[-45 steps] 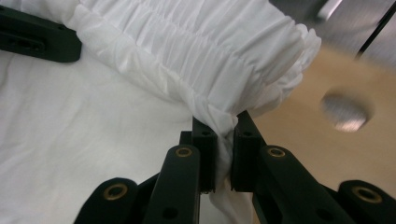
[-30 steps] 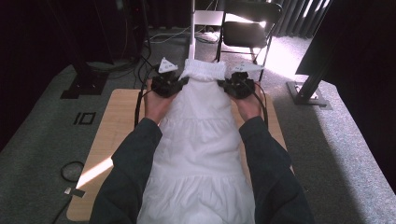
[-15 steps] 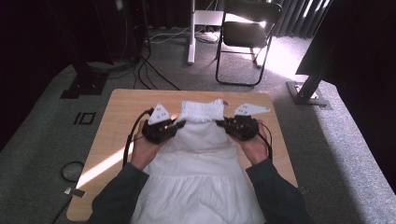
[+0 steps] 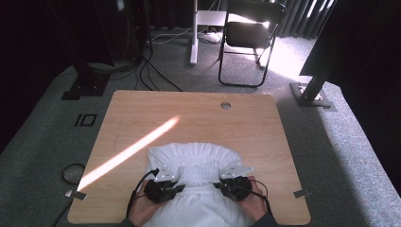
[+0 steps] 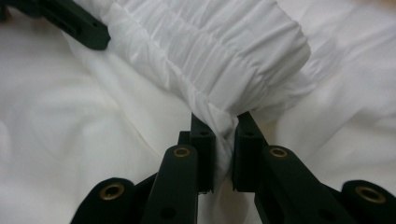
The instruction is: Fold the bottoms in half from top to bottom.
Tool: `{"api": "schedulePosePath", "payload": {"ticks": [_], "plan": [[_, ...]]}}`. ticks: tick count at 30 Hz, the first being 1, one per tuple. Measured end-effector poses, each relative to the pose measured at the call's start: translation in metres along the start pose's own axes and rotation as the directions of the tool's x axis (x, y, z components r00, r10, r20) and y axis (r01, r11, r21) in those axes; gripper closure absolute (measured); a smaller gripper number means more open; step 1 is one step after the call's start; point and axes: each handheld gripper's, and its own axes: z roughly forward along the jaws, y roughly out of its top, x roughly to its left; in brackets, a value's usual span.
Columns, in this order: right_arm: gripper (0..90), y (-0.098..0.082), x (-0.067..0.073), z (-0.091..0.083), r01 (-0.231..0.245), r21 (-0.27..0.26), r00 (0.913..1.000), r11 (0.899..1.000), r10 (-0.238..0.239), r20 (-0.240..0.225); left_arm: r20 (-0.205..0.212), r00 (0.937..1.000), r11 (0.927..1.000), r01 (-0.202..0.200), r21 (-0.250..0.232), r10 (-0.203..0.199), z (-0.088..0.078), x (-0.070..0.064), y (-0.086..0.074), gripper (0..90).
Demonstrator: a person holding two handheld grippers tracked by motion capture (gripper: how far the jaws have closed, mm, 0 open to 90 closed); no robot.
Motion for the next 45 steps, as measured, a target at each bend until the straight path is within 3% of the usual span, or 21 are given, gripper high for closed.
{"api": "schedulePosePath", "payload": {"ticks": [2, 5, 10, 13, 15, 16, 17, 21, 30, 35, 38, 39, 40, 41, 45], "plan": [[81.7, -0.005, 0.0, 0.012, 0.007, 0.051, 0.9999, 0.999, -0.008, 0.01, 0.004, 0.9992, 0.9992, 0.041, 0.004, -0.041, 0.01, 0.008, -0.004, 79.6], [81.9, -0.003, -0.003, 0.025, 0.02, 0.082, 0.9991, 0.996, -0.023, 0.035, 0.004, 0.9994, 0.9994, 0.035, -0.001, -0.035, 0.018, 0.017, -0.001, 79.7], [81.7, 0.003, -0.023, 0.038, -0.023, 0.064, 0.9993, 0.998, 0.021, 0.031, -0.041, 0.9991, 1.0, -0.006, 0.006, 0.007, 0.028, 0.034, 0.016, 79.6], [81.6, 0.012, -0.036, 0.046, -0.041, 0.059, 0.9983, 0.997, 0.039, 0.044, -0.081, 0.996, 0.9991, -0.037, 0.019, 0.038, 0.036, 0.047, 0.031, 79.4], [81.7, 0.015, -0.041, 0.049, -0.044, 0.056, 0.9977, 0.997, 0.041, 0.054, -0.09, 0.9953, 0.9992, -0.035, 0.017, 0.036, 0.039, 0.051, 0.035, 79.4], [81.6, 0.018, -0.046, 0.052, -0.046, 0.053, 0.9971, 0.998, 0.042, 0.063, -0.108, 0.9933, 0.9991, -0.037, 0.019, 0.039, 0.045, 0.061, 0.044, 79.4], [81.6, 0.026, -0.057, 0.058, -0.058, 0.055, 0.9962, 0.997, 0.054, 0.069, -0.111, 0.993, 0.9991, -0.039, 0.018, 0.041, 0.047, 0.066, 0.048, 79.4], [81.7, 0.038, -0.076, 0.069, -0.081, 0.051, 0.9942, 0.995, 0.077, 0.075, -0.119, 0.9925, 0.9996, -0.028, 0.008, 0.029, 0.056, 0.085, 0.062, 79.4], [82.0, 0.063, -0.107, 0.09, -0.122, 0.047, 0.9845, 0.991, 0.115, 0.133, -0.187, 0.9824, 1.0, -0.005, -0.004, 0.004, 0.075, 0.112, 0.089, 79.6], [82.5, 0.079, -0.121, 0.105, -0.143, 0.045, 0.976, 0.989, 0.134, 0.172, -0.234, 0.9708, 0.9987, 0.05, -0.011, -0.051, 0.084, 0.127, 0.104, 79.9], [82.6, 0.094, -0.127, 0.115, -0.142, 0.076, 0.9713, 0.987, 0.124, 0.203, -0.273, 0.9588, 0.9968, 0.08, -0.001, -0.077, 0.09, 0.134, 0.115, 79.9], [82.6, 0.094, -0.127, 0.115, -0.142, 0.076, 0.9713, 0.987, 0.124, 0.203, -0.273, 0.9588, 0.9968, 0.08, -0.001, -0.077, 0.09, 0.134, 0.115, 79.9], [82.6, 0.098, -0.129, 0.118, -0.147, 0.079, 0.97, 0.986, 0.128, 0.207, -0.298, 0.9508, 0.9958, 0.091, 0.012, -0.083, 0.092, 0.138, 0.121, 79.9], [82.6, 0.103, -0.135, 0.123, -0.171, 0.075, 0.9672, 0.982, 0.153, 0.203, -0.307, 0.947, 0.9945, 0.104, 0.017, -0.094, 0.093, 0.14, 0.124, 80.0], [82.7, 0.108, -0.14, 0.127, -0.195, 0.069, 0.9627, 0.978, 0.177, 0.205, -0.315, 0.9422, 0.9916, 0.127, 0.025, -0.113, 0.095, 0.146, 0.129, 80.3]]}}
